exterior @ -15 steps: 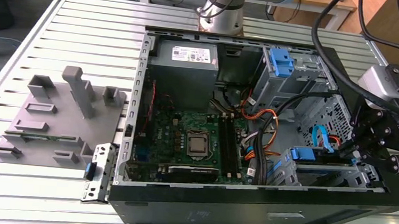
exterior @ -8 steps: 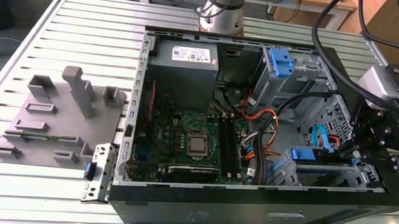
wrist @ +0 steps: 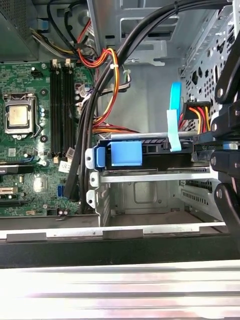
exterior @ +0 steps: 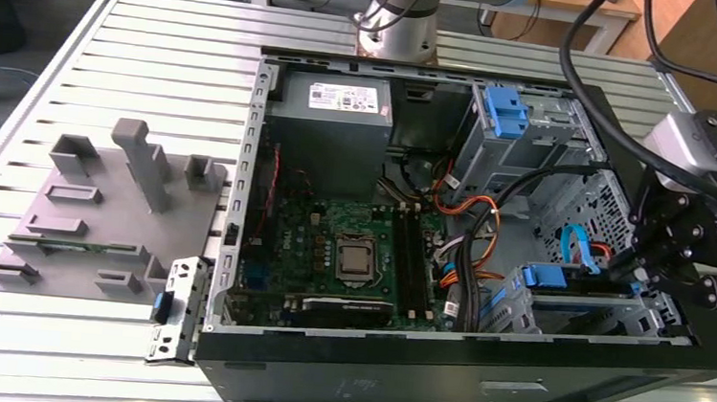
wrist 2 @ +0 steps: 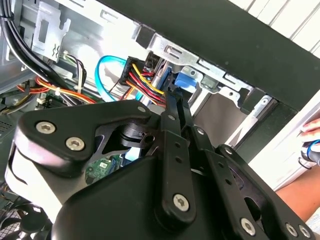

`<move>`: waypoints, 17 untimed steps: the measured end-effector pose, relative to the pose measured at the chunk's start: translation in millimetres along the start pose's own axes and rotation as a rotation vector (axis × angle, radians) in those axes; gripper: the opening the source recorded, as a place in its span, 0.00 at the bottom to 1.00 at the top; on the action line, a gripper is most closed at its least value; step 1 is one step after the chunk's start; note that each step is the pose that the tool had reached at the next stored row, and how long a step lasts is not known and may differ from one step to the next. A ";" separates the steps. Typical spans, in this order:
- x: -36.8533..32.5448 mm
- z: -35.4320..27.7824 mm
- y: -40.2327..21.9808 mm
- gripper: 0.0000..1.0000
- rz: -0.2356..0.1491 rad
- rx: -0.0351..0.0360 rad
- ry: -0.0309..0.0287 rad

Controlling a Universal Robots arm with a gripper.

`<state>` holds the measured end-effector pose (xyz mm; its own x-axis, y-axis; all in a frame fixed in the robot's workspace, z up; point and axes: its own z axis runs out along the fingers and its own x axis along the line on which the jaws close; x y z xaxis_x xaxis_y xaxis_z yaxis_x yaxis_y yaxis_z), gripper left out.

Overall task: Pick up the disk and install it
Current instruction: 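Insert the second disk wire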

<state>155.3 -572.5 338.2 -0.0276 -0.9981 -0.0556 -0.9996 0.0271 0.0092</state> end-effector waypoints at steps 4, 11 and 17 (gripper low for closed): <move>-1.2 0.1 1.0 0.16 0.000 0.0000 0.0000; -2.8 0.4 1.7 0.16 0.000 0.0000 0.0002; -3.3 0.6 1.8 0.16 0.000 0.0001 0.0074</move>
<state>153.6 -569.1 337.8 -0.0276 -0.9985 -0.0482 -0.9996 0.0272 0.0091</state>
